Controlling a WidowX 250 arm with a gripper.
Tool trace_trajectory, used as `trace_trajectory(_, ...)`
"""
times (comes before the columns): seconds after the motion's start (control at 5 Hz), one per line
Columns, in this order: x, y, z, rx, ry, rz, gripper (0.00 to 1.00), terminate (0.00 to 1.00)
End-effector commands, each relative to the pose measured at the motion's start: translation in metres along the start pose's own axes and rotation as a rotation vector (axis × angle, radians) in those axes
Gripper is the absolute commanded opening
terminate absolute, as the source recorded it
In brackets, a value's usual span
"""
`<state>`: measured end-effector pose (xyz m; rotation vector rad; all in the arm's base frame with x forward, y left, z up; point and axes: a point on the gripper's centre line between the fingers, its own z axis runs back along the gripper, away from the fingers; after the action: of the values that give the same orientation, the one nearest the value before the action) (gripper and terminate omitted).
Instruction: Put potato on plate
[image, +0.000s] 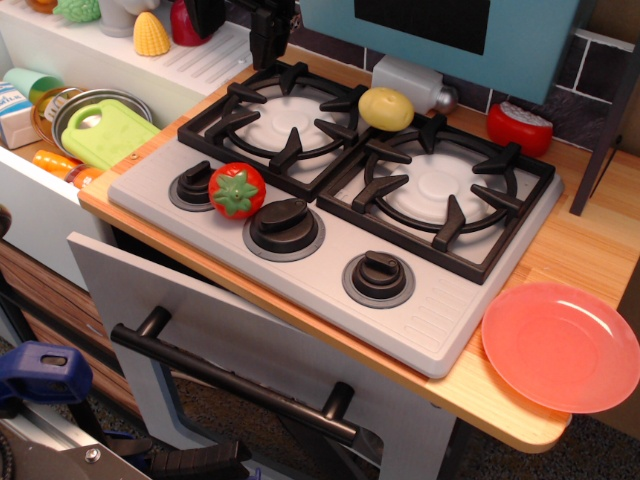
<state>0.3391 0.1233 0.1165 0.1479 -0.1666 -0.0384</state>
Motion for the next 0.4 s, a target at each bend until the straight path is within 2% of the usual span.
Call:
trace_trajectory(0.0, 0.000, 0.000, 0.000, 0.000, 0.000, 0.000, 1.00, 0.00)
trace_trajectory(0.2, 0.009, -0.026, 0.004, 0.001, -0.052, 0.023, 1.00, 0.00)
